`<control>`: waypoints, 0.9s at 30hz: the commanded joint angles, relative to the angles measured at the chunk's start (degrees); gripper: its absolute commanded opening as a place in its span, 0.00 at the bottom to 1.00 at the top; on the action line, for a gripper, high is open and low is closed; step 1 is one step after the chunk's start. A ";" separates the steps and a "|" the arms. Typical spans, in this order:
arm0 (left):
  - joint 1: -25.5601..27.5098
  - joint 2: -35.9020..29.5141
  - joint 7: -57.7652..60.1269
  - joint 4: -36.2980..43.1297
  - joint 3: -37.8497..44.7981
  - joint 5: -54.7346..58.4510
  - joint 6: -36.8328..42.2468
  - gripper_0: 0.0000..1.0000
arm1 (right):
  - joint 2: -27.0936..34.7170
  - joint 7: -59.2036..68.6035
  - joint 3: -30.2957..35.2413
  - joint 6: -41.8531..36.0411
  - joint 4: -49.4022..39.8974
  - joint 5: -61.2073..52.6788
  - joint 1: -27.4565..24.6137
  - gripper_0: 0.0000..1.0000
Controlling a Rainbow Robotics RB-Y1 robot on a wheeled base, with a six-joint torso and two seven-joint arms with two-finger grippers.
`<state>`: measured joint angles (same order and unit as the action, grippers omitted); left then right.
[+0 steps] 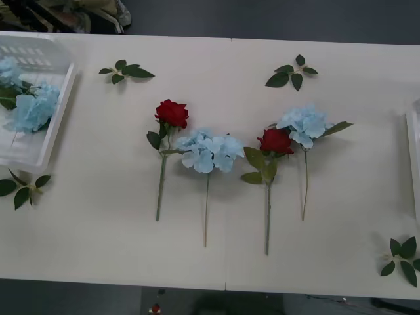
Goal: Put the red flowers into the right box and the blue flowers into the left box
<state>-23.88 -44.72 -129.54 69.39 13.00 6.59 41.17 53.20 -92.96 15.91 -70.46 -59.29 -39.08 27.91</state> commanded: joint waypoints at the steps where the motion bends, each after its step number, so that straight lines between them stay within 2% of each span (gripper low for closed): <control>1: -1.96 -0.45 2.98 1.28 1.50 -0.17 -0.66 0.86 | 2.44 1.64 -0.09 0.85 0.05 0.85 1.98 0.00; 4: -1.87 -0.45 2.81 2.33 1.59 1.32 -0.57 0.91 | 2.44 1.38 -0.09 1.20 0.22 1.11 1.98 0.00; 5: -1.87 -0.45 2.63 2.77 1.50 2.64 -0.22 0.92 | 2.44 1.29 -0.09 1.46 0.22 1.37 1.98 0.12; 6: -1.87 -0.45 2.54 3.74 1.68 4.22 0.92 0.92 | 2.44 1.20 -0.09 1.73 0.22 1.55 1.98 0.32; 7: -1.79 -0.45 2.54 4.44 1.77 5.10 2.07 0.92 | 2.44 1.20 -0.09 1.81 0.22 1.64 1.98 0.39; 9: -1.70 -0.45 2.63 9.10 4.23 8.88 10.24 0.93 | 2.44 1.12 -0.09 2.60 0.84 1.64 1.98 0.58; 12: -1.70 -0.45 2.63 17.54 7.48 12.22 22.11 0.92 | 2.44 0.85 -0.09 2.69 0.93 1.29 1.98 0.71; 14: -1.70 -0.45 2.63 19.21 7.74 12.57 23.86 0.92 | 2.44 0.77 -0.09 2.69 0.93 1.02 1.98 0.72; 15: -1.70 -0.37 2.81 23.87 7.92 13.89 29.49 0.92 | 2.44 0.24 -0.35 2.52 0.93 0.14 1.98 0.76; 18: -1.70 -0.45 3.77 28.61 6.69 18.81 35.11 0.92 | 2.44 -0.38 -0.61 -0.12 -0.22 -3.46 1.98 0.82; 21: -1.70 -0.37 8.34 30.46 2.91 22.77 35.38 0.92 | 2.44 -0.55 -1.05 -4.78 -4.43 -5.48 1.71 0.86; 27: -1.61 3.15 20.91 31.51 -4.56 28.04 34.59 0.93 | 2.26 0.68 -1.76 -13.04 -16.21 -9.70 -0.66 0.87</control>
<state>-23.90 -43.80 -112.76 99.12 9.48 33.49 76.56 53.20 -92.96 14.36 -81.93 -69.10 -46.86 27.64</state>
